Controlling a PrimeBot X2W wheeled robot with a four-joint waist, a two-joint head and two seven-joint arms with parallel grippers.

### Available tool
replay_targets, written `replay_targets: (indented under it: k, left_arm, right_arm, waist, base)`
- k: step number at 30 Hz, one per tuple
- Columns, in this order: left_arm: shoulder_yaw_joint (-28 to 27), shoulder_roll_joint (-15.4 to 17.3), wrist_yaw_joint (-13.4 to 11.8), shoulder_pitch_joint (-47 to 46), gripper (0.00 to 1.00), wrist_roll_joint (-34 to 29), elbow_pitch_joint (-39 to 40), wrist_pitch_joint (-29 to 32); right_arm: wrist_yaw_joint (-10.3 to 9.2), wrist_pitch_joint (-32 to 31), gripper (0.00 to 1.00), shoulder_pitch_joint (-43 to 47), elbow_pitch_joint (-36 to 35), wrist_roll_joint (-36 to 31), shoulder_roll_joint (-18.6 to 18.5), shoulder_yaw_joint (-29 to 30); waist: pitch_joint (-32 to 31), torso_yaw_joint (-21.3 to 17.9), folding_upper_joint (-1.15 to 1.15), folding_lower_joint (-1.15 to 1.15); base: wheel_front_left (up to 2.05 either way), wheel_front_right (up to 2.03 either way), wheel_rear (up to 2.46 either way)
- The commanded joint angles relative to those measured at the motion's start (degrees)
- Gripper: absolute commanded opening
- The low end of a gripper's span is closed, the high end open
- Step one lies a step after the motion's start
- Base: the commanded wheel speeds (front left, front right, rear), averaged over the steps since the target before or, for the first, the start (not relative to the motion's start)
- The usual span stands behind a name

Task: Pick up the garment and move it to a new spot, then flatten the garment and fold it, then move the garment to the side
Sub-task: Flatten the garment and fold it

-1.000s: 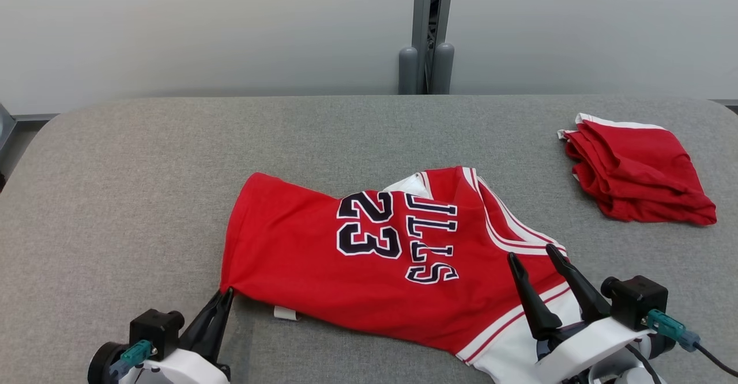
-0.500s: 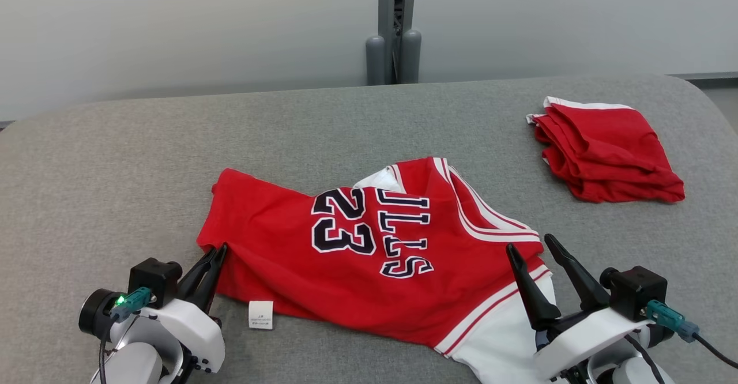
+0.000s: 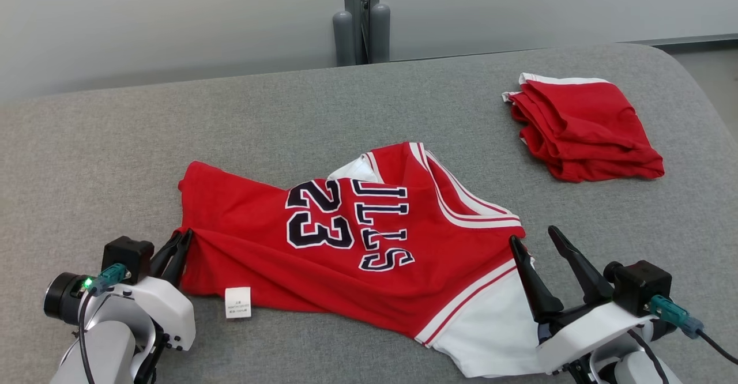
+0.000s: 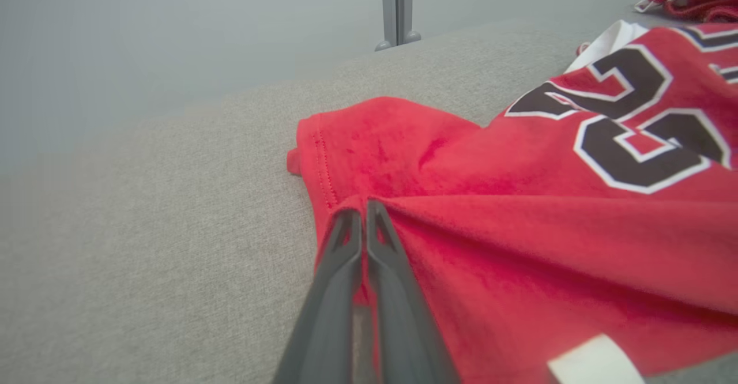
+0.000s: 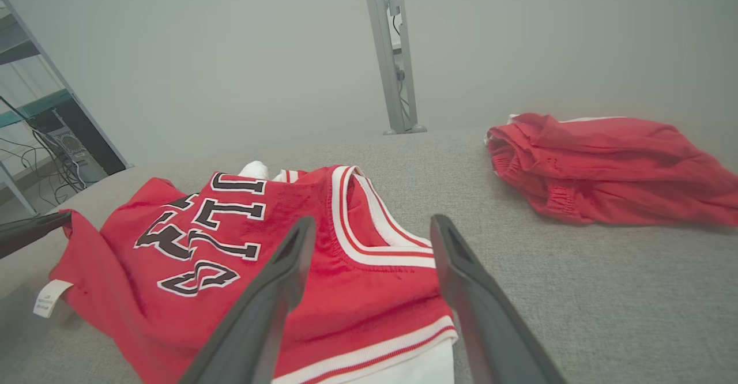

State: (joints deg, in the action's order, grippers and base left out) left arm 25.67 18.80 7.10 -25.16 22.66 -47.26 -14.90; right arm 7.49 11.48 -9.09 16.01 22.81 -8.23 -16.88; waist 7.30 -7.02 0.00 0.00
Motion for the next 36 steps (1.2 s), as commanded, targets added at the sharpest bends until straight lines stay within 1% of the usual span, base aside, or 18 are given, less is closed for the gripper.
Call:
replay_targets:
  k: [1, 3, 4, 7, 12, 17, 20, 22, 23, 28, 32, 36]
  left_arm:
    - [-0.8, -0.1, -0.2, 0.2, 0.2, -0.9, 0.8, -0.3]
    - [-1.4, -0.2, -0.1, 1.0, 0.6, -1.5, 1.3, -0.3]
    - [-1.6, -0.6, -0.2, 1.5, 1.0, -2.0, 1.6, -0.3]
    - [-2.6, -0.7, -0.6, 2.4, 1.0, -3.1, 1.7, -0.3]
    - [-6.3, -2.2, -0.8, 5.2, 1.0, -3.7, 4.2, -0.3]
    - [-12.0, -4.3, -2.6, 10.1, 1.0, -4.9, 12.7, -0.3]
    - [-15.3, -5.5, -3.1, 13.3, 1.0, -6.6, 18.3, -0.3]
    - [-17.3, -6.6, -3.3, 15.6, 1.0, -7.7, 22.2, -0.3]
    - [-17.3, -6.6, -3.3, 15.6, 1.0, -7.7, 22.2, -0.3]
    - [-21.7, -9.1, -3.8, 20.2, 1.0, -10.6, 30.3, -0.3]
    - [-23.7, -10.7, -3.3, 23.6, 1.0, -12.8, 35.0, -0.2]
    - [-25.6, -11.9, -3.2, 26.2, 1.0, -13.8, 38.7, -0.2]
  right_arm:
    - [0.0, 0.4, 1.0, -0.4, 0.2, -0.4, -0.2, 0.4]
    - [0.0, 0.3, 1.0, -0.5, 0.3, -0.6, -0.1, 0.4]
    - [0.0, 0.3, 1.0, -0.5, 0.3, -0.7, 0.0, 0.4]
    - [0.0, 0.1, 1.0, -0.5, 0.4, -0.8, 0.1, 0.2]
    - [0.0, 0.6, 1.0, -0.3, 0.5, -0.7, 0.3, 0.2]
    - [0.0, 1.1, 1.0, 0.4, 0.4, -0.2, 0.2, 0.2]
    - [0.0, 1.8, 1.0, 0.5, 0.0, 0.0, 0.2, 0.8]
    - [0.0, 2.3, 1.0, 0.8, -0.3, -0.7, 0.1, 1.6]
    - [0.0, 2.3, 1.0, 0.8, -0.3, -0.7, 0.1, 1.6]
    - [0.0, 2.8, 1.0, 1.5, 0.0, -1.9, 0.0, 3.0]
    - [0.0, 2.9, 1.0, 2.6, 0.4, -2.6, -0.1, 4.0]
    - [0.0, 3.1, 1.0, 3.1, 0.3, -3.3, 0.1, 5.4]
  waist:
    - [0.0, 0.4, 0.0, 0.0]
    - [-0.1, 0.8, 0.0, 0.0]
    - [-0.2, 1.0, 0.0, 0.0]
    - [-0.4, 1.7, 0.0, 0.0]
    - [-1.0, 2.9, 0.0, 0.0]
    - [-2.3, 4.2, 0.0, 0.0]
    - [-3.2, 5.0, 0.0, 0.0]
    - [-3.8, 5.5, 0.0, 0.0]
    - [-3.8, 5.5, 0.0, 0.0]
    - [-5.4, 6.6, 0.0, 0.0]
    - [-6.8, 7.0, 0.0, 0.0]
    - [-7.8, 6.6, 0.0, 0.0]
  base:
    - [0.0, 0.0, 0.0]
    - [0.0, 0.0, 0.0]
    - [0.0, 0.0, 0.0]
    - [0.0, 0.0, 0.0]
    - [0.0, 0.0, 0.0]
    - [0.0, 0.0, 0.0]
    - [0.0, 0.0, 0.0]
    - [0.0, 0.0, 0.0]
    - [0.0, 0.0, 0.0]
    - [0.0, 0.0, 0.0]
    - [0.0, 0.0, 0.0]
    - [0.0, 0.0, 0.0]
